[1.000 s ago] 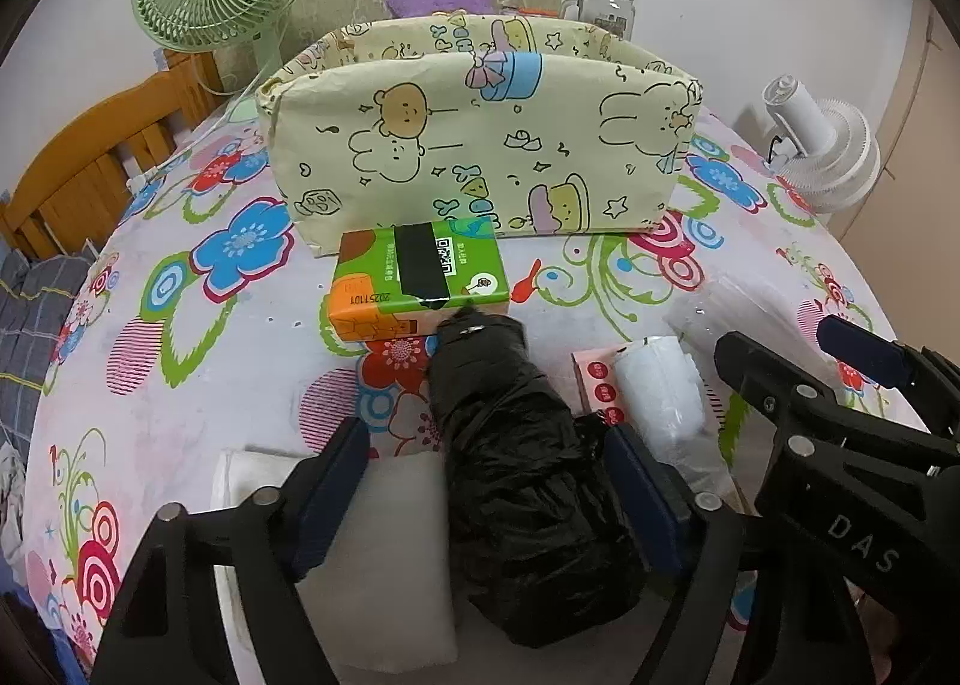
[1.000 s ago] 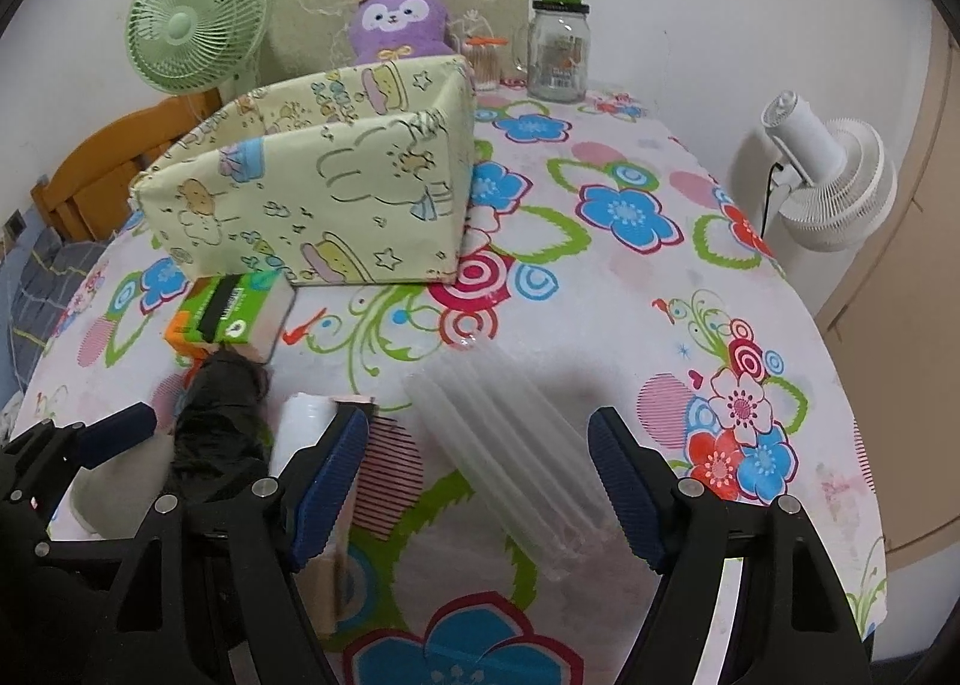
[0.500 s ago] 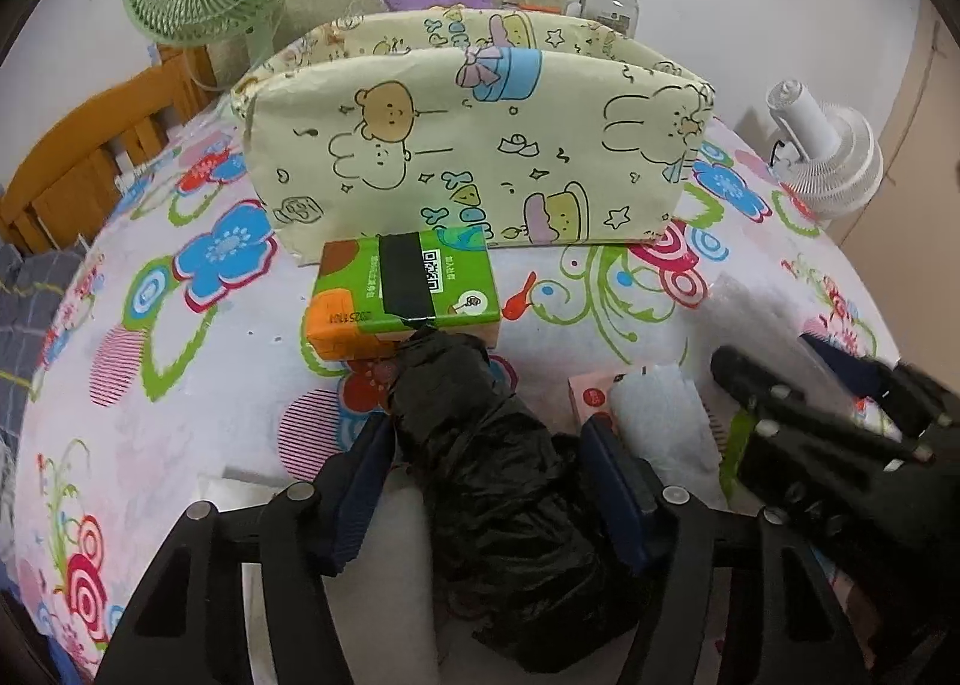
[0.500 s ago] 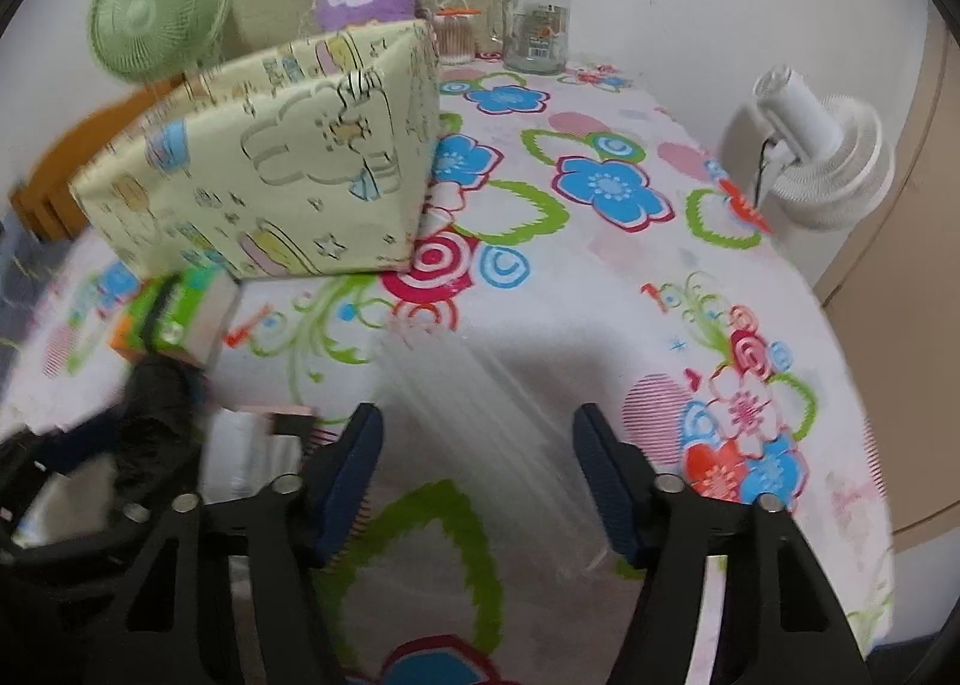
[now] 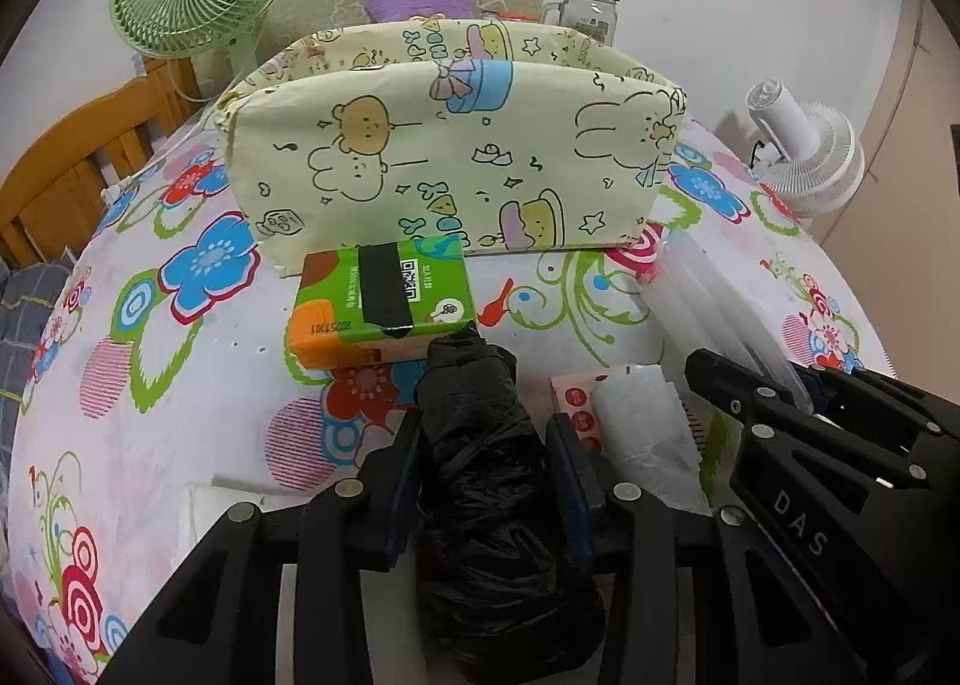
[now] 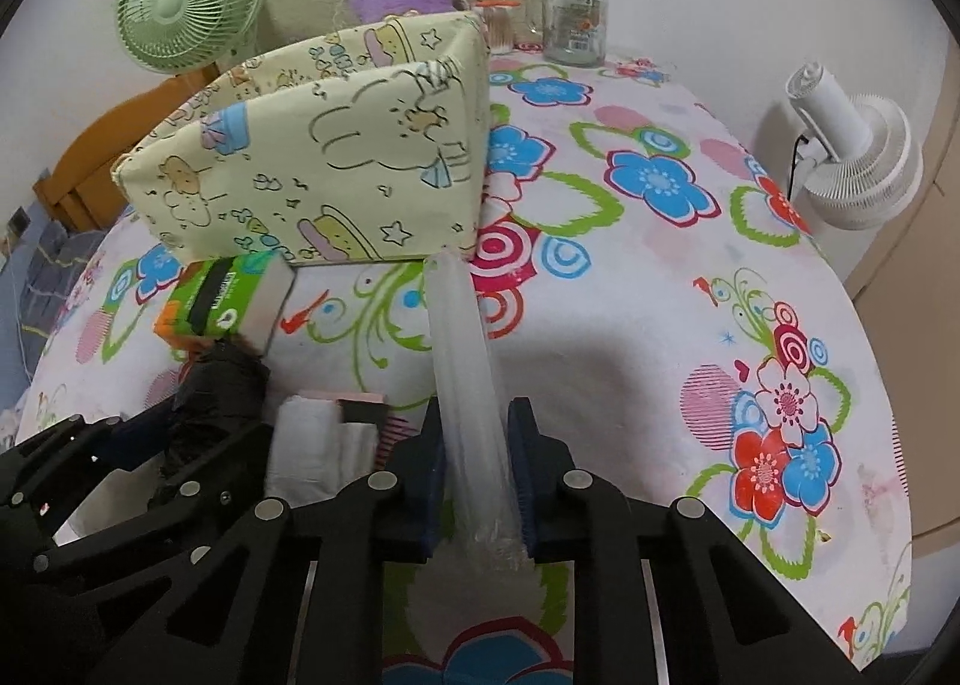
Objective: Organize soft objects
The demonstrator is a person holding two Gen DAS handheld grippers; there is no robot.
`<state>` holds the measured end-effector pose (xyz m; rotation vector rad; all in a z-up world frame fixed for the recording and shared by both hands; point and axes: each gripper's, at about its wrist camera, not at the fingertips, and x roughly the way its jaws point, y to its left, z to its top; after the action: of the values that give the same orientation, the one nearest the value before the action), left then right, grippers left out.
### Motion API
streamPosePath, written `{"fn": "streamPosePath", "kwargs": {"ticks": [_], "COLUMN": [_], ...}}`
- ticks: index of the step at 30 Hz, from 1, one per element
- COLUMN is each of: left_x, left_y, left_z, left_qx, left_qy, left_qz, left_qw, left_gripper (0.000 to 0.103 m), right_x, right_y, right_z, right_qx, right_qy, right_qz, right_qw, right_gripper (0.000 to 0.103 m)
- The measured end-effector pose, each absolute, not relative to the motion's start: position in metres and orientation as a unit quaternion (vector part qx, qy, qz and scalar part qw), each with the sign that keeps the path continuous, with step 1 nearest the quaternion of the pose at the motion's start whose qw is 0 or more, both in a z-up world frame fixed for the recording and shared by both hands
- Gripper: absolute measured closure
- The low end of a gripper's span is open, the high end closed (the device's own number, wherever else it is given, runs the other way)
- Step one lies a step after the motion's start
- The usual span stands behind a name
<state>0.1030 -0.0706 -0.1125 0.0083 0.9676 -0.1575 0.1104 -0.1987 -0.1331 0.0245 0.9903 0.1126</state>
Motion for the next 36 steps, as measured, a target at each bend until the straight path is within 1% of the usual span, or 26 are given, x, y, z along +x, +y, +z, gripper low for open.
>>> {"fn": "streamPosePath", "kwargs": {"ticks": [11,16,22,36], "left_x": [0.093,0.089,0.083,0.078], "left_y": [-0.068,-0.069,-0.069,-0.07], "left_z": [-0.099,-0.093,-0.086,-0.07], "left_qx": [0.003,0.002,0.001,0.003], "left_qy": [0.446,0.439,0.43,0.416], "left_qz": [-0.078,-0.077,-0.076,-0.08], "left_qw": [0.892,0.895,0.9,0.906], "left_gripper": [0.064,0.064,0.064,0.064], "right_x": [0.098,0.094,0.088,0.079], "right_y": [-0.188,-0.186,-0.186,-0.188], "right_z": [-0.113,-0.105,-0.097,-0.082], "right_qx": [0.007,0.006,0.009,0.017], "right_qy": [0.455,0.446,0.438,0.423], "right_qz": [0.064,0.066,0.075,0.076], "right_qw": [0.888,0.892,0.896,0.903], "right_gripper": [0.081,0.084,0.089,0.089]}}
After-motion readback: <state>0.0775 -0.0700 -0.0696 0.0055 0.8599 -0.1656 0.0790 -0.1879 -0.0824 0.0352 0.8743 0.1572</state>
